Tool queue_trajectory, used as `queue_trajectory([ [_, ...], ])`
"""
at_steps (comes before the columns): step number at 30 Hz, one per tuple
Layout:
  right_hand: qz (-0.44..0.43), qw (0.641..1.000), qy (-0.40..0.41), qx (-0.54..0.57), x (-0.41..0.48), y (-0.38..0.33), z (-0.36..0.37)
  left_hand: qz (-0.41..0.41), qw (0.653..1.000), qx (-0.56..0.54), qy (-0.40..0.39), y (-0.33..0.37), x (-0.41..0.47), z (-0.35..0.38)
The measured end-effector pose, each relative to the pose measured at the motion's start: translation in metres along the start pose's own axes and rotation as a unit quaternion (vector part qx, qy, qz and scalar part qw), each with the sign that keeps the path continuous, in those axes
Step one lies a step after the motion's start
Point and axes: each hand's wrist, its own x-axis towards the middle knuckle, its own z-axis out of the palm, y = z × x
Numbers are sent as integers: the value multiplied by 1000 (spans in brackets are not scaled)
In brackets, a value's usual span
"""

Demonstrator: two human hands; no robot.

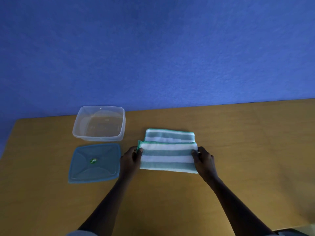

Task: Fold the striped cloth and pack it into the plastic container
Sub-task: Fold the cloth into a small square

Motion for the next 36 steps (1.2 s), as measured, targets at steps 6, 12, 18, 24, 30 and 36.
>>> queue_trajectory([
  [6,59,997,-16,-37,19,4,9,-109,991,-63,-53,-5,12,10],
  [12,59,997,5,-48,31,4,11,-56,995,-56,-53,-4,19,11],
  [18,99,993,37,-49,56,-4,16,-49,998,-34,-11,10,46,21],
  [24,176,983,30,-45,67,2,25,-85,991,31,-97,6,59,31],
  [30,207,977,48,-5,67,1,29,-61,992,32,-108,8,63,30],
  [36,224,972,62,-12,71,0,31,-63,994,55,-72,11,65,38],
])
